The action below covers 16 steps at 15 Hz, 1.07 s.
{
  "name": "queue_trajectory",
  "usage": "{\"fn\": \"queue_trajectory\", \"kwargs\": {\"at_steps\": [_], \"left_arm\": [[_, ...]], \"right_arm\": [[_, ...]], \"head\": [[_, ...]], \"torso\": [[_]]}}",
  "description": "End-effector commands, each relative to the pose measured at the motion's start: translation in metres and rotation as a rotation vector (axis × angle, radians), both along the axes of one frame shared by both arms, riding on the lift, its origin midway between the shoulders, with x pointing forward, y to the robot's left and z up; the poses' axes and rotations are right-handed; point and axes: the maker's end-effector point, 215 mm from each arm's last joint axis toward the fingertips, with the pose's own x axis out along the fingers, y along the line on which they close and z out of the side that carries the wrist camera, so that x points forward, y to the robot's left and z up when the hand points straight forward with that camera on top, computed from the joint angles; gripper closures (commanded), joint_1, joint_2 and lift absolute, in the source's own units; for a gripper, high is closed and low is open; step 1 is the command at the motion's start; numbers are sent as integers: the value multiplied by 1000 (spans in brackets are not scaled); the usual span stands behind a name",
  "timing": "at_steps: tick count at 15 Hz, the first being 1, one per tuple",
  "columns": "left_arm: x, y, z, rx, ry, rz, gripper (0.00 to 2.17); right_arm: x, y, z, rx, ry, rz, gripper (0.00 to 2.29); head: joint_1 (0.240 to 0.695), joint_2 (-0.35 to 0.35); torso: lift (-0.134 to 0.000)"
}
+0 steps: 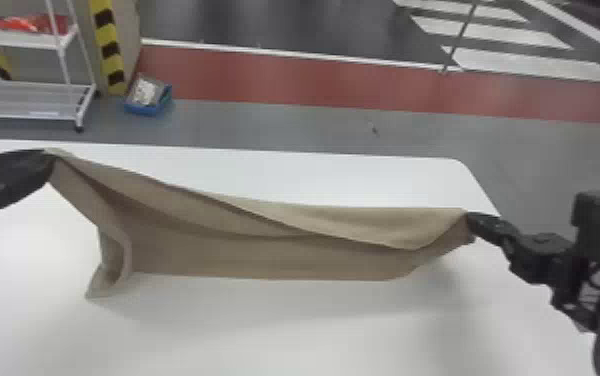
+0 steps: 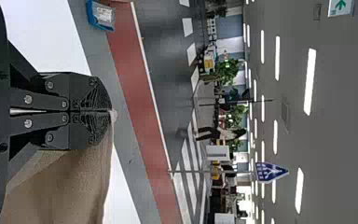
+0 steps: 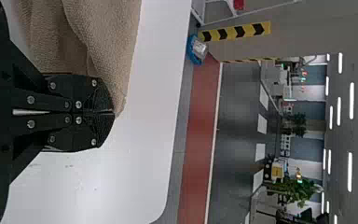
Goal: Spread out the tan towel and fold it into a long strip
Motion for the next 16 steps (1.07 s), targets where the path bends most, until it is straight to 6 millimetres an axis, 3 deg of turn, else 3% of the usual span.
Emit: {"fn": "queue_trajectory", "kwargs": {"at_steps": [1, 6, 8, 10, 11, 13, 16], "left_arm": [[-7, 12, 16, -11, -8, 17, 1710], [-18, 19, 34, -40, -3, 22, 1710], [-22, 35, 42, -92, 23, 28, 1710], [-19, 43, 37, -73, 28, 52, 1710], [-14, 40, 27, -69, 42, 54, 1710], [-4, 23, 7, -54, 71, 34, 1710], [2, 12, -18, -51, 116, 12, 1710]], "right_arm": [[-13, -32, 42, 119, -69, -43, 1683], [-29, -74, 105, 273, -168, -76, 1683], [-34, -66, 108, 281, -142, -49, 1679], [-22, -46, 69, 258, -27, -34, 1679], [-13, -36, 36, 252, 38, -38, 1679], [3, -24, -6, 239, 97, -33, 1679], [2, -13, -45, 223, 127, -17, 1679]], "head": [[695, -234], [682, -282], [660, -302], [655, -297], [658, -288], [691, -250], [695, -239]], "torso": [[-124], [-124], [-124], [-124], [-124], [-124], [-124]]}}
